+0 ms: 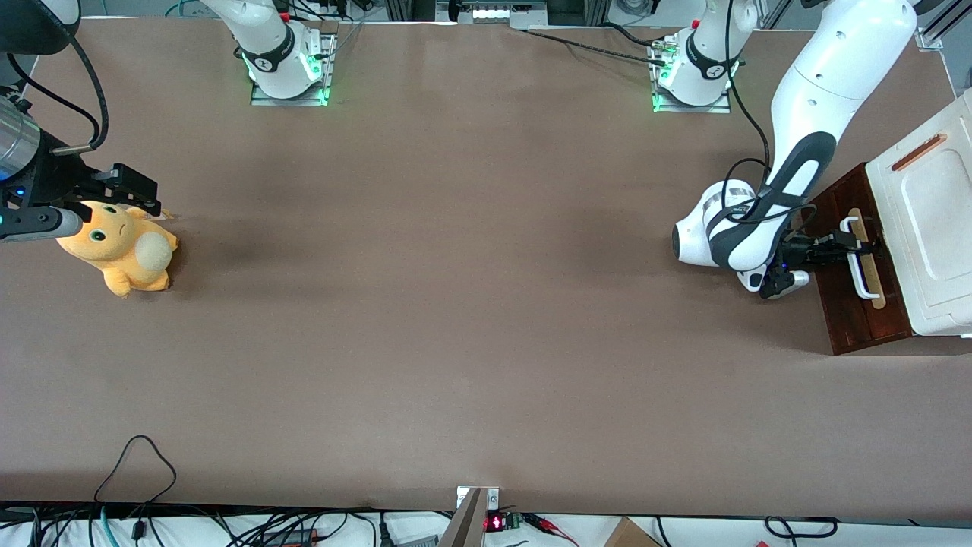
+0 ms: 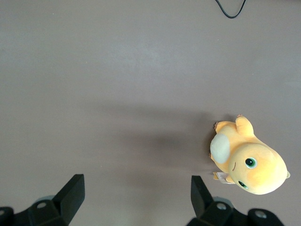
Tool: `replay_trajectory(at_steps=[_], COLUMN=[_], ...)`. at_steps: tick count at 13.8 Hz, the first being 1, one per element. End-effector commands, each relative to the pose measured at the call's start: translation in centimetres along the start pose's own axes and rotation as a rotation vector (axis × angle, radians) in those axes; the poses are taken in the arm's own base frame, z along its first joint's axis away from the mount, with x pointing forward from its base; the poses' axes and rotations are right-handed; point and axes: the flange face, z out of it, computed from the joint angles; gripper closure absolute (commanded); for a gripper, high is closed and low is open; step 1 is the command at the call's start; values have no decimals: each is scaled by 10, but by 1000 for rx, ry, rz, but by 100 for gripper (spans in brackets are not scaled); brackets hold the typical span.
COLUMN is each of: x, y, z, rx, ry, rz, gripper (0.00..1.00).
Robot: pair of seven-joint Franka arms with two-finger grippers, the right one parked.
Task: Open lower drawer with left arm only
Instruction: 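Close the left gripper on the white bar handle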
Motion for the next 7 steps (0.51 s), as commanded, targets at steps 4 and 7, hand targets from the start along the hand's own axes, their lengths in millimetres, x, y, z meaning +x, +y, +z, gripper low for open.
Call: replay_trajectory(at_steps=[4,7], x=[5,6], y=[0,-1], z=[3,3], rx=[-1,0], ry=[13,14], rz=[14,14], gripper=[70,74])
